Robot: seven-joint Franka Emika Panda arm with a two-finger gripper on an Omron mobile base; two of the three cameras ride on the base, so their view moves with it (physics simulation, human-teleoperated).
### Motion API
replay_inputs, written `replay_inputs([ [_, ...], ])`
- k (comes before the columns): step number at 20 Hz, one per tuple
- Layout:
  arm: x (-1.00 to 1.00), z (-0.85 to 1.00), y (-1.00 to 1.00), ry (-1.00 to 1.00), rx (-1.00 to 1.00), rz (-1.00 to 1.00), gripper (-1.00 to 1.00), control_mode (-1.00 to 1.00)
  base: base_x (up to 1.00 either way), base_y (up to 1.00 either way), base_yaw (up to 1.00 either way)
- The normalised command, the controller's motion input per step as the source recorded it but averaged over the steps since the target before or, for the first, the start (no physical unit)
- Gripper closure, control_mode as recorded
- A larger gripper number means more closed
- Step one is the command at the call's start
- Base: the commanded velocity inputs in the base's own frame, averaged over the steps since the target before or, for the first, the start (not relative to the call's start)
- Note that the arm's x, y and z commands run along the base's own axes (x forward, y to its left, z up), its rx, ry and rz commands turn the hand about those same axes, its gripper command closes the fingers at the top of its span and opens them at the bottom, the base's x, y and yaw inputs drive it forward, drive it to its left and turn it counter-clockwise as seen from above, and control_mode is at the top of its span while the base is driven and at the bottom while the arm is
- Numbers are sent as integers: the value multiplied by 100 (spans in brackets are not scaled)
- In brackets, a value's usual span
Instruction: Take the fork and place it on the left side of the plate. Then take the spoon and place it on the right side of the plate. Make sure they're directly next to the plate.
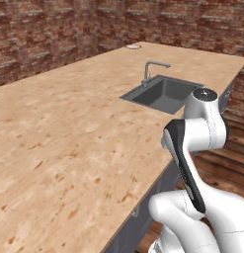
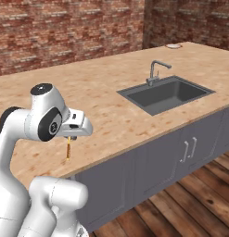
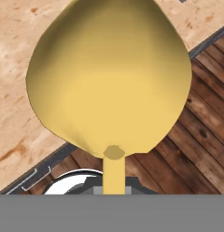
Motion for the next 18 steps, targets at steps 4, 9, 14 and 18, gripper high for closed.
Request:
replay_inputs([
  [4, 0, 0, 0, 0, 0, 0, 100, 100, -100, 100, 6],
  [9, 0, 0, 0, 0, 0, 0, 100, 100, -79, 29, 19],
  [14, 0, 0, 0, 0, 0, 0, 100, 100, -1, -90, 33],
  [18, 0, 0, 0, 0, 0, 0, 100, 100, -76, -15, 33],
])
